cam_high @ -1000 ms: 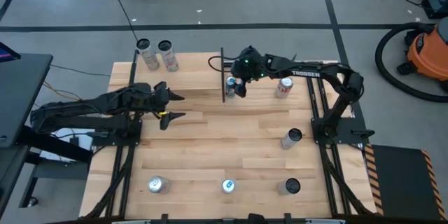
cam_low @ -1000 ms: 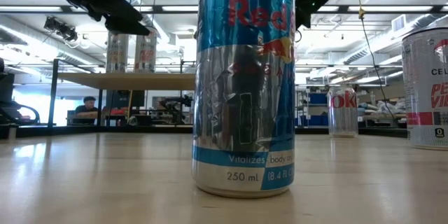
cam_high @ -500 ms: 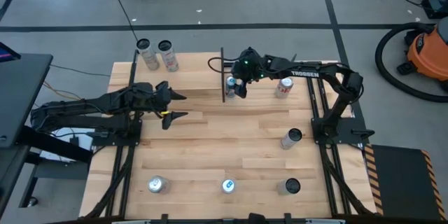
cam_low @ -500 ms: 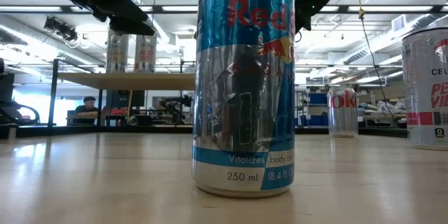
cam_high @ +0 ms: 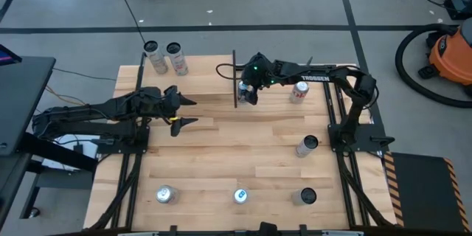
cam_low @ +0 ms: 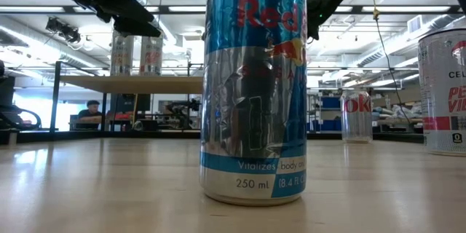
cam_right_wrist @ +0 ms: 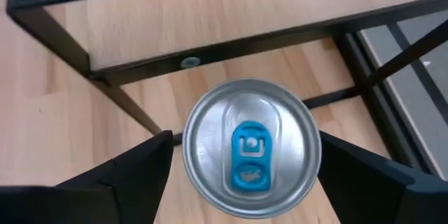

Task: Place canned beverage on shelf
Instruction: Put the top blue soda can on the shelf

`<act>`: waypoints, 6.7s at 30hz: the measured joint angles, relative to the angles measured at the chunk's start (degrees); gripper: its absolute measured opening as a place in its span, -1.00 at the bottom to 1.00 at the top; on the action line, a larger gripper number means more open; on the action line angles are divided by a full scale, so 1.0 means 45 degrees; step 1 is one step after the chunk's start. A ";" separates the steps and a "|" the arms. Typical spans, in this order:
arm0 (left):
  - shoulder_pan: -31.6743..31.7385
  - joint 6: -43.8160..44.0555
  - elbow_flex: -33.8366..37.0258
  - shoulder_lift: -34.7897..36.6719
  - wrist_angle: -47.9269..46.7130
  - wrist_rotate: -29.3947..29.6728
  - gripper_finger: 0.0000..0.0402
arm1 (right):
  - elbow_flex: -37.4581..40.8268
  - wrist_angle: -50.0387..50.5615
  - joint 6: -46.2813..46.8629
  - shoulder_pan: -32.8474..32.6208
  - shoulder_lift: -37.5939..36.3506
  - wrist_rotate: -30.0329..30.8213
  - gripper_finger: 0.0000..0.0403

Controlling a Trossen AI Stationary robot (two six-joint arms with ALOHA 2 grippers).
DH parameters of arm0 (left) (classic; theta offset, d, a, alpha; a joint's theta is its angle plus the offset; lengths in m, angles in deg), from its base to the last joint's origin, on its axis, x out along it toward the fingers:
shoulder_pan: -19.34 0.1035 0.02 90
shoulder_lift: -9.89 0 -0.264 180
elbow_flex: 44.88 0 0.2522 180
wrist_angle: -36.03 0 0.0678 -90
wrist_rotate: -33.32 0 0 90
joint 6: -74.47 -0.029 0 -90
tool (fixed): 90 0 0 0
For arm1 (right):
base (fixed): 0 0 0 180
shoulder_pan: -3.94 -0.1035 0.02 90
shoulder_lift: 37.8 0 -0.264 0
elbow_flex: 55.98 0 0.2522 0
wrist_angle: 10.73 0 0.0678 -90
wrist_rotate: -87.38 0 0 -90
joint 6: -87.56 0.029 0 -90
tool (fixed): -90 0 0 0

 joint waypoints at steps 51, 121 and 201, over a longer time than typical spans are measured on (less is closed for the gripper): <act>0.0000 -0.0015 -0.0005 0.0000 -0.0178 0.0000 0.55 | -0.9248 0.5482 -0.1073 -0.0049 -0.0034 0.4121 0.20; 0.0015 -0.0257 -0.0010 0.0005 -0.0202 0.0000 0.55 | -1.3070 0.5986 -0.1587 -0.0350 0.4396 -0.0176 0.23; -0.0010 0.0053 -0.0010 0.0002 -0.0581 0.0000 0.55 | -1.3828 0.8396 -0.1038 -0.0413 0.4148 0.1283 0.13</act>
